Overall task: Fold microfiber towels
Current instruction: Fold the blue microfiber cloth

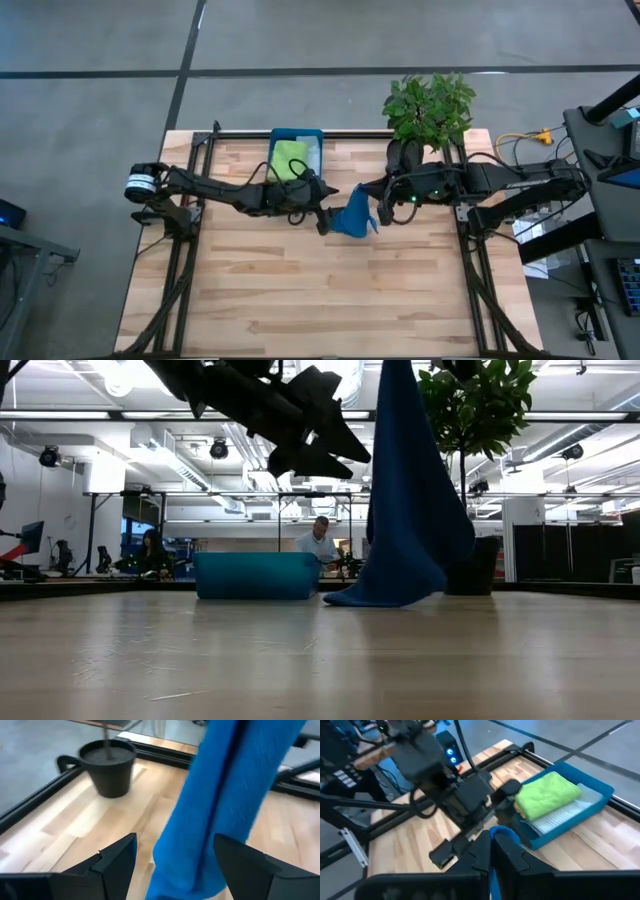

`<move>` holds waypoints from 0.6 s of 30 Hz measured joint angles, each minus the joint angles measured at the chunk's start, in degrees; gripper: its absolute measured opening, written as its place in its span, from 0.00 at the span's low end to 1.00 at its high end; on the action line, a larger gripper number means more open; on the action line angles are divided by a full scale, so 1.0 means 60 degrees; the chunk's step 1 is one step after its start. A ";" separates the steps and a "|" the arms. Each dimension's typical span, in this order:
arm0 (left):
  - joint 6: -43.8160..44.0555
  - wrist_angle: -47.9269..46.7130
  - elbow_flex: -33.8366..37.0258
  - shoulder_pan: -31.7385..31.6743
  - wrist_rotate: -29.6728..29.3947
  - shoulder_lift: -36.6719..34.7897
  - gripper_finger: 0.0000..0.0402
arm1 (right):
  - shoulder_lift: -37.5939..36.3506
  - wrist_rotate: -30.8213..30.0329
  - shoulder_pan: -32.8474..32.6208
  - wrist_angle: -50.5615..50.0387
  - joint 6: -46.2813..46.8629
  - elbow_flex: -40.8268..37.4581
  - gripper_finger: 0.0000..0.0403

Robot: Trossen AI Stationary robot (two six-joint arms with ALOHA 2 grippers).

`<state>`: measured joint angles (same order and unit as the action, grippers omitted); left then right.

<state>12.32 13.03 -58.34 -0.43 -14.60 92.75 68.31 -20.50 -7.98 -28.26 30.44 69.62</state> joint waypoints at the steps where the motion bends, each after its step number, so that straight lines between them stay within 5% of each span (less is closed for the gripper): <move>1: -0.0128 0.0004 0.0002 0.0000 0.0158 0.0000 0.62 | 0.0000 0.0024 -0.0009 0.0054 -0.0001 0.0035 0.02; 18: -0.0387 -0.0540 0.0100 -0.0035 0.0827 -0.0004 0.62 | 0.0011 0.0908 -0.0053 0.0134 -0.0008 0.0603 0.02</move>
<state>10.00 9.79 -57.74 -0.64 -9.64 92.73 68.38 -15.06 -8.29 -27.46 30.39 73.24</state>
